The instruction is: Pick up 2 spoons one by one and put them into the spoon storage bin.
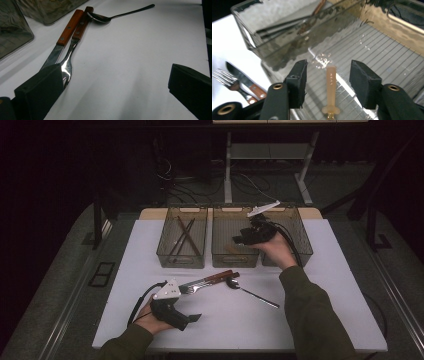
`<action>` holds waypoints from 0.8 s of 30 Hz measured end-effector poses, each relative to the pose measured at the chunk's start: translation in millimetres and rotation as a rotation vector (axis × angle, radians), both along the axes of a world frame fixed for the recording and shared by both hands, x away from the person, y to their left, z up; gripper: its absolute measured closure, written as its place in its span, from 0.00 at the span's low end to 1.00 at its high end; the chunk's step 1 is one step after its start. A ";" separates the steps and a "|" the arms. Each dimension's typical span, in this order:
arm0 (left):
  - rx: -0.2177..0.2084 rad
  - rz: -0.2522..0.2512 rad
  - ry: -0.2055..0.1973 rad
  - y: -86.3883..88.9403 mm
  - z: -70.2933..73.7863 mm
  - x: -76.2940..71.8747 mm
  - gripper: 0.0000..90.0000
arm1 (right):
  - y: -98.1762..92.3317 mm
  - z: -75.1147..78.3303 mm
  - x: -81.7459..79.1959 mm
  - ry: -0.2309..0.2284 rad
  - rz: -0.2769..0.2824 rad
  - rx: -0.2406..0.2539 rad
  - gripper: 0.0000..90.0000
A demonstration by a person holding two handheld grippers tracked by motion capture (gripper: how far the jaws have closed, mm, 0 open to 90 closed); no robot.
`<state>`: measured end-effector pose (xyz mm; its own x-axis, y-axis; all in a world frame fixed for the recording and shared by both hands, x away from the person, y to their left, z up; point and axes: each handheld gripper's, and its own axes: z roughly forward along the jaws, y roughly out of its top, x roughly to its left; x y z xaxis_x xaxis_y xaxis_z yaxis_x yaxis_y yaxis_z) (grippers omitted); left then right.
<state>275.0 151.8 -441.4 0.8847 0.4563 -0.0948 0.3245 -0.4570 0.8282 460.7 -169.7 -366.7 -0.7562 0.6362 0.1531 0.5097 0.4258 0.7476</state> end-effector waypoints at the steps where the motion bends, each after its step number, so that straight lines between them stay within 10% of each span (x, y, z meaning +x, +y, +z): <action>1: -0.001 -0.001 0.002 -0.1 -0.1 -0.1 0.00 | -1.6 2.0 -3.3 -0.005 0.002 0.006 0.51; 9: -0.002 0.007 0.007 -0.8 -0.3 -0.8 0.00 | -13.6 13.5 -33.8 -0.050 0.019 0.061 0.52; 24: 0.002 0.009 0.006 -0.7 -0.5 -0.7 0.00 | -5.8 -2.5 -82.3 -0.054 0.123 0.016 0.61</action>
<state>274.4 151.1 -441.9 0.8801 0.4641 -0.0996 0.3335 -0.4554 0.8255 378.4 -175.5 -369.3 -0.8359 0.5357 0.1194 0.4131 0.4710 0.7794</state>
